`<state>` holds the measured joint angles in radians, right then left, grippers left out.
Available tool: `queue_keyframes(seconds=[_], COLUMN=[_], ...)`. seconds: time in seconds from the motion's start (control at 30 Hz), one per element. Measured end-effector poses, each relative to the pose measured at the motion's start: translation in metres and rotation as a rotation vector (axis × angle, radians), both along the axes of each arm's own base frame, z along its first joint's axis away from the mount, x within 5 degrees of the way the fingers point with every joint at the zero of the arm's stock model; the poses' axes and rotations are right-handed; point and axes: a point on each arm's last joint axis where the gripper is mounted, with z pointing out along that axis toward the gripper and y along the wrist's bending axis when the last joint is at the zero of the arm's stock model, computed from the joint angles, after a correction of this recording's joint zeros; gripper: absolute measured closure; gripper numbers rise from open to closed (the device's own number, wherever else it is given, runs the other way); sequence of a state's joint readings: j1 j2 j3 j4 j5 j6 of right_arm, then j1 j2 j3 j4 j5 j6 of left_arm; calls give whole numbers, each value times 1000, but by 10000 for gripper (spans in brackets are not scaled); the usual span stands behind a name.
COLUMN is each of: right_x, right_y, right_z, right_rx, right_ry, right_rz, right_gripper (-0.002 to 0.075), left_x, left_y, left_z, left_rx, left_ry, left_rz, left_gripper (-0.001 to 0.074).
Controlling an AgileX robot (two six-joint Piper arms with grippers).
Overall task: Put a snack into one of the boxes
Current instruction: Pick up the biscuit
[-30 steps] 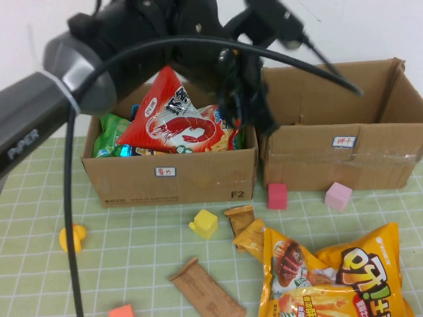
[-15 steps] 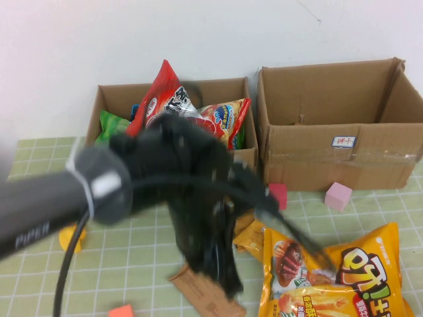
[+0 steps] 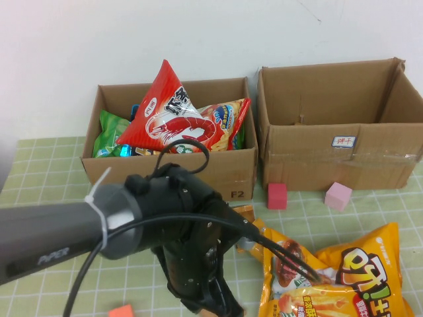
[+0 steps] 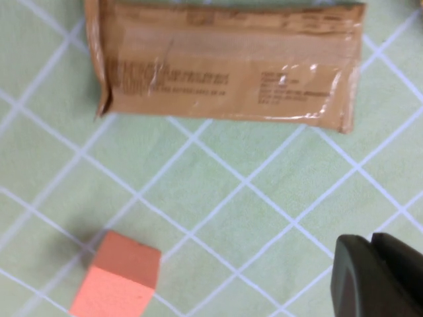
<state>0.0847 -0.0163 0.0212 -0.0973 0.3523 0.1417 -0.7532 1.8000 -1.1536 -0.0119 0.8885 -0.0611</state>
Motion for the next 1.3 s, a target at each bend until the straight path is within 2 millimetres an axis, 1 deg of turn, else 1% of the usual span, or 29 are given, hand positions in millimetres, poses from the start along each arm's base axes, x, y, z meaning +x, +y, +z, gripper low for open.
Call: queue_keyframes(seconds=[0.1,0.23,0.33,0.4,0.43,0.57,0.63,0.67,0.73,0.83,0.97,1.17,1.3], right_x=[0,0,0,0,0,0,0,0,0,0,0,0,0], right_y=[0,0,0,0,0,0,0,0,0,0,0,0,0], right_z=[0,0,0,0,0,0,0,0,0,0,0,0,0], right_rx=[0,0,0,0,0,0,0,0,0,0,0,0,0], right_ry=[0,0,0,0,0,0,0,0,0,0,0,0,0], right_rz=[0,0,0,0,0,0,0,0,0,0,0,0,0], right_gripper=[728,728,728,728,728,728,728,728,728,728,728,728,728], left_x=[3,14,22,27,29,38,41,42,42,41,41,45,48], left_y=[1,9,15,14,14,6,4,3,3,6,11,9,7], left_z=[-9,-23,-32,-34,-34,-35,-38,-42,-49,-60,-69,-75,-81], left_rx=[11,33,20,-27,-57,-170,-200,-205,-193,-134,-62,-99,-130], left_ry=[21,54,70,70,66,23,12,14,28,50,50,43,36], left_rz=[90,236,347,416,455,578,637,665,712,765,826,1016,1081], left_gripper=[735,734,696,646,608,402,320,290,262,247,257,265,265])
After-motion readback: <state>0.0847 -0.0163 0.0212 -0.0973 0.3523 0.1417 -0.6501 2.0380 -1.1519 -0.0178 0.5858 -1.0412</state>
